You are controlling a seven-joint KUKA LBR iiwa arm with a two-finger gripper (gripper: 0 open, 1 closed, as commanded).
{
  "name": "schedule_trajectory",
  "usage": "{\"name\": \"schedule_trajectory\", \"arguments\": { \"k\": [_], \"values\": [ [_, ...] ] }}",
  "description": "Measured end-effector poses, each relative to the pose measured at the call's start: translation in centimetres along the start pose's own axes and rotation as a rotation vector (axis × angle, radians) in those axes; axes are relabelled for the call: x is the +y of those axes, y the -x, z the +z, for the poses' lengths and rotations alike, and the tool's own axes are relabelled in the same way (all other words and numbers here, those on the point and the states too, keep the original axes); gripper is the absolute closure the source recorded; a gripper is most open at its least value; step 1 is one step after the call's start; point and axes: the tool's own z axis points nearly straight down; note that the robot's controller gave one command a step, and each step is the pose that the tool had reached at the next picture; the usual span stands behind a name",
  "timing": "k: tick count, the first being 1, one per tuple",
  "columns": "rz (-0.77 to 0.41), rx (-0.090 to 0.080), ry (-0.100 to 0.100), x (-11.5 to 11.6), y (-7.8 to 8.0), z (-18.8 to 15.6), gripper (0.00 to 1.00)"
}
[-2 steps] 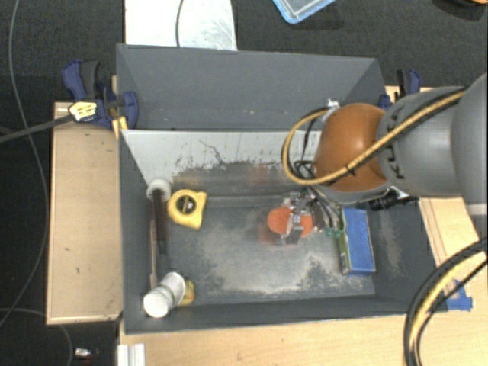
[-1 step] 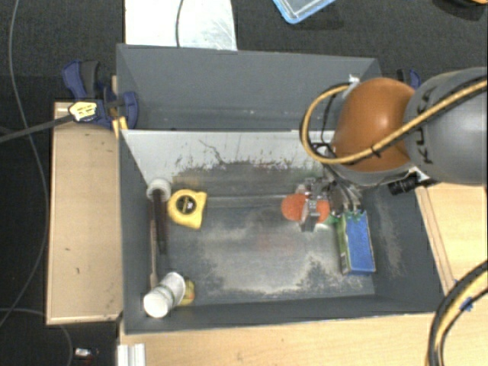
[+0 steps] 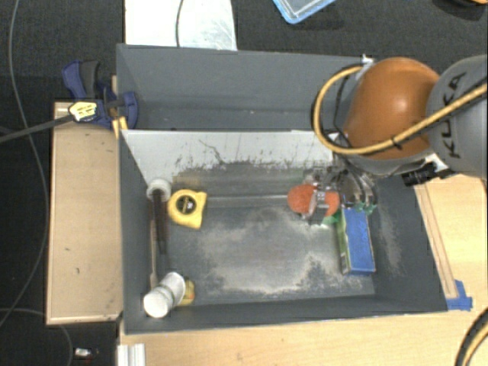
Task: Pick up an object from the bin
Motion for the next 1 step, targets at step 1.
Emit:
{"name": "schedule_trajectory", "arguments": {
  "k": [1],
  "values": [
    [0.054,0.006,-0.001,-0.25,-0.41,-4.83,1.00]
  ]
}}
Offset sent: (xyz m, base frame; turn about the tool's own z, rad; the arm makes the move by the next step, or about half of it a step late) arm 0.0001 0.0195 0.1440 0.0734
